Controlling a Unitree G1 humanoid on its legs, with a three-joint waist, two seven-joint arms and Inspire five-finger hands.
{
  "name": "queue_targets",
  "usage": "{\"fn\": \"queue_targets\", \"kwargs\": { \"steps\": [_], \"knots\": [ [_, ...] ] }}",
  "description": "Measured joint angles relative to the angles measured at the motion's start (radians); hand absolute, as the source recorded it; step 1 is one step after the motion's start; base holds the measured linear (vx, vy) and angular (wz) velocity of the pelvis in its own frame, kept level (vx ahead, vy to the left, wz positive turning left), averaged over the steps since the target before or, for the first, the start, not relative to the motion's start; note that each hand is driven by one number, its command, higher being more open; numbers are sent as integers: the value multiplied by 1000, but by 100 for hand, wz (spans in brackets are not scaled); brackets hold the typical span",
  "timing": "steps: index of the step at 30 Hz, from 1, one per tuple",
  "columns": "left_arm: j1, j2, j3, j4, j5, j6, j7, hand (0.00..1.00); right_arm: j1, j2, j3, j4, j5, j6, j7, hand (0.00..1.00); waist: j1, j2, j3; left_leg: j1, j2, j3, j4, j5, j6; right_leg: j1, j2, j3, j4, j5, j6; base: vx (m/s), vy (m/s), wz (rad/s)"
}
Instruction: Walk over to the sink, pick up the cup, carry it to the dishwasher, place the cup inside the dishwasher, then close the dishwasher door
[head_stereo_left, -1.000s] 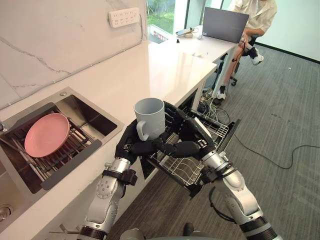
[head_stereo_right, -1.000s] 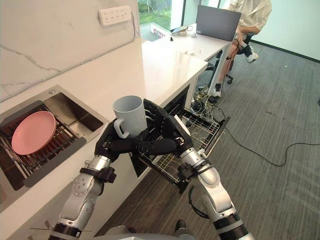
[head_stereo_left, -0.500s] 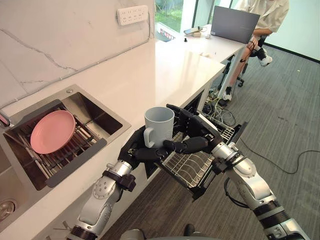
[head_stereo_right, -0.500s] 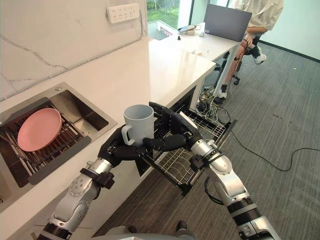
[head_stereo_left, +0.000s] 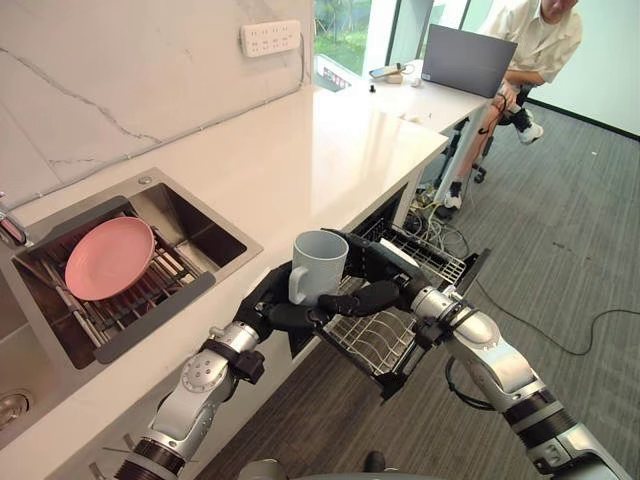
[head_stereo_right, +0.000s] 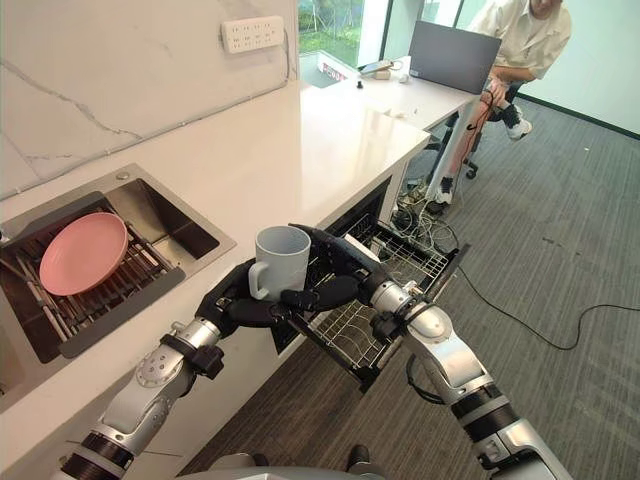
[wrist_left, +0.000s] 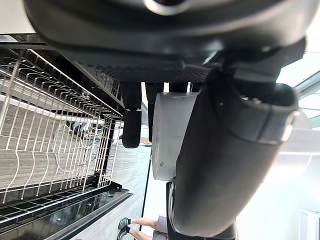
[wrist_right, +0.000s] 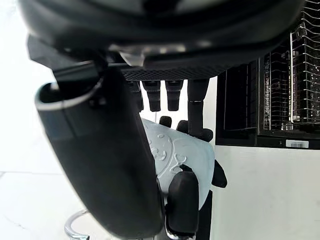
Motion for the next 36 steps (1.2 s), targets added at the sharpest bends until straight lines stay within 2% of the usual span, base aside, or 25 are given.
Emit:
{"fn": "queue_targets", "kwargs": {
  "steps": [4, 12, 20, 26, 36],
  "knots": [
    [1, -2, 0, 19, 0, -4, -7, 30, -3, 3, 2, 0, -16, 12, -2, 90, 2, 0, 0, 1, 3, -1, -5, 2, -3, 2, 5, 0, -7, 2, -2, -17, -15, -1],
    [93, -22, 3, 8, -107, -36, -8, 30, -8, 27, 3, -4, -19, 39, 23, 90, 1, -2, 1, 6, 3, 8, -2, 0, -15, -4, 3, 11, 4, 0, -4, -16, 3, -3],
    [180, -93, 55, -35, -202, -71, -8, 30, -8, 92, -15, -9, 39, 47, 26, 90, 6, -9, -1, 5, 3, 6, 4, -1, -16, -6, 0, 10, 16, -11, -10, -37, 0, 1],
    [180, -135, 71, -55, -216, -86, -9, 30, -9, 113, -39, -35, 43, 47, 25, 90, 14, -9, -2, 4, 4, 4, 5, -1, -16, -6, 0, 5, 16, -13, -11, -30, -4, 0],
    [172, -135, 82, -55, -216, -92, -9, 30, -44, 109, -26, -35, 23, 47, 25, 90, 18, -9, -2, 0, 3, -4, 6, 2, -12, -6, 1, -4, 16, -11, -8, -3, -2, 1]
  ]
}}
